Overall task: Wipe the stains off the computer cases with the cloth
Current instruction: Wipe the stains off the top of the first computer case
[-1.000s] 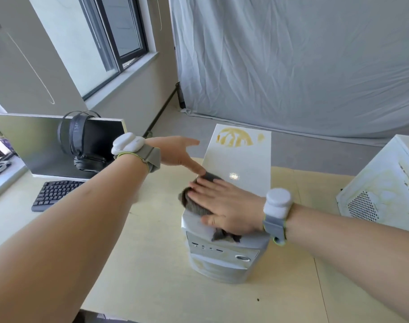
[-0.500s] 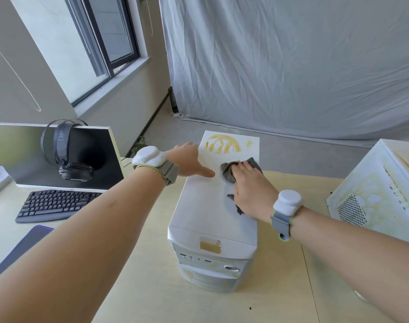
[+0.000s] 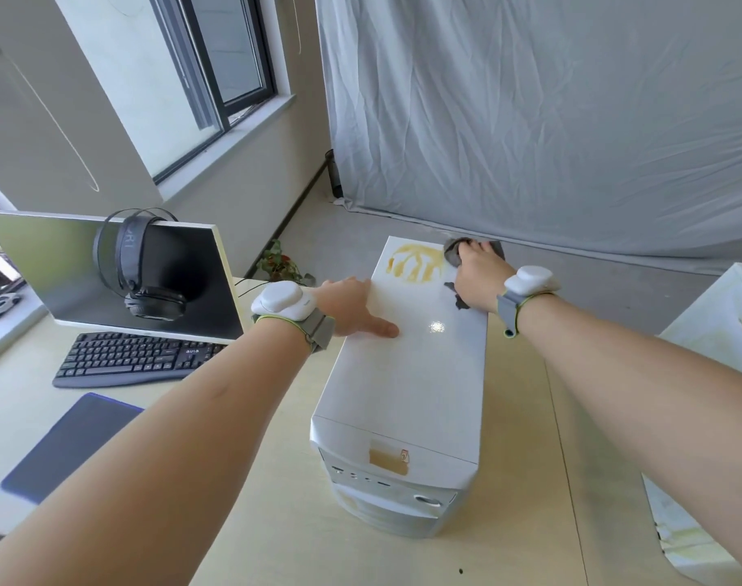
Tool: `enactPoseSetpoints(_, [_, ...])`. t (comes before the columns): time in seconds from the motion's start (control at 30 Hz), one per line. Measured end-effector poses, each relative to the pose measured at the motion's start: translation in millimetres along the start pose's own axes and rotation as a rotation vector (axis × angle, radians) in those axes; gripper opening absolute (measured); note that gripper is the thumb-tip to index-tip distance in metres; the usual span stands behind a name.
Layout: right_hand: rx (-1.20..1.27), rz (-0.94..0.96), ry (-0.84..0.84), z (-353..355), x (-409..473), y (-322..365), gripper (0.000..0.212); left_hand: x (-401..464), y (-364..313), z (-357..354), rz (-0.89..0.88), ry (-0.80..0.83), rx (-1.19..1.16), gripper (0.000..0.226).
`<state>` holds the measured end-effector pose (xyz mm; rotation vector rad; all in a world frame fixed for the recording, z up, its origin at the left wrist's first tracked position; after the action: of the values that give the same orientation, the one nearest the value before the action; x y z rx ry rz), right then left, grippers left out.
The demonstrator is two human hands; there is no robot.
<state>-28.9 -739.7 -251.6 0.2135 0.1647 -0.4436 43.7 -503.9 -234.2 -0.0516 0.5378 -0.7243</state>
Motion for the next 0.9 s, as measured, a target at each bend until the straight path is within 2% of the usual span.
enactPoseSetpoints(0.07, [0.027, -0.015, -0.020, 4, 7, 1, 0.047, -1, 0, 1, 0.016, 0.015, 0.021, 0.096])
enactPoseSetpoints(0.17, [0.013, -0.011, -0.043, 5, -1, 4, 0.047, 0, -2, 1, 0.015, 0.027, 0.036, 0.098])
enactPoseSetpoints(0.33, [0.005, 0.116, -0.038, -12, -44, 3, 0.038, 2, -3, 4, 0.013, 0.040, 0.048, 0.096])
enactPoseSetpoints(0.4, [-0.030, 0.178, -0.034, -21, -69, 7, 0.038, 2, -3, 6, 0.022, 0.031, 0.071, 0.104])
enactPoseSetpoints(0.5, [-0.100, 0.235, -0.026, -32, -101, 15, 0.046, 3, -7, 9, 0.013, -0.016, 0.117, 0.129])
enactPoseSetpoints(0.6, [-0.095, 0.266, -0.051, -36, -116, 17, 0.049, 3, -13, 15, -0.008, 0.001, 0.160, 0.134])
enactPoseSetpoints(0.77, [-0.083, 0.168, -0.051, -29, -73, 17, 0.043, 7, -10, 17, -0.016, 0.052, 0.181, 0.124])
enactPoseSetpoints(0.9, [-0.091, 0.046, -0.068, -16, -20, 19, 0.054, 4, -9, 16, -0.012, 0.033, 0.154, 0.117])
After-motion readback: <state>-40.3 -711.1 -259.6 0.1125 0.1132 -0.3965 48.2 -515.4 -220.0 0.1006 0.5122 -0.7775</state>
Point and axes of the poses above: each hand's wrist, its own x-axis towards the middle knuckle, its own z-axis out of the back of the hand, y = z × x, the point moved 1 cm from there along x, towards the middle knuckle, and after that the axes turned 7 degrees about y, right-handed, at the moved point
